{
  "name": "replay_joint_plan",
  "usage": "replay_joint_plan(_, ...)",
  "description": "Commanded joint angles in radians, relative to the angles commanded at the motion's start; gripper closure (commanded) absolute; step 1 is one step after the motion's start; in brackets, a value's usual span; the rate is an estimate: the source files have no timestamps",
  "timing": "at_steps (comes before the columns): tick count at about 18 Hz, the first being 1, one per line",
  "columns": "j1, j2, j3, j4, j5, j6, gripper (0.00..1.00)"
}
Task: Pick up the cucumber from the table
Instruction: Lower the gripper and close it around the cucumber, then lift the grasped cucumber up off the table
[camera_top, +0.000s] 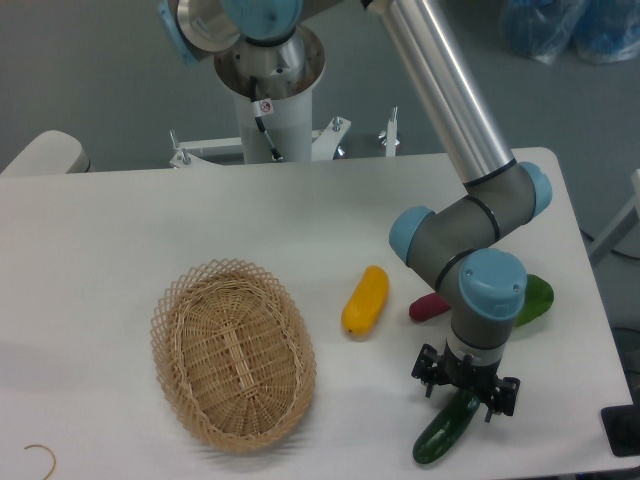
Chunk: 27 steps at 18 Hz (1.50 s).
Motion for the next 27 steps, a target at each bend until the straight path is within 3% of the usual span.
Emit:
replay_joint_plan(11,0.000,0.015,-0.002,0.000,-0.002,0.012,0.67)
replay_joint_plan(19,0.002,0.052,-0.002,-0.002,-0.003,0.038,0.69)
replay_joint_plan(23,0.017,0.153,-0.020,-0.012,0.000,0.067,0.69)
replay_joint_plan(27,0.054,0.271,-0.063,-0.084,-0.002,0.144,0.69)
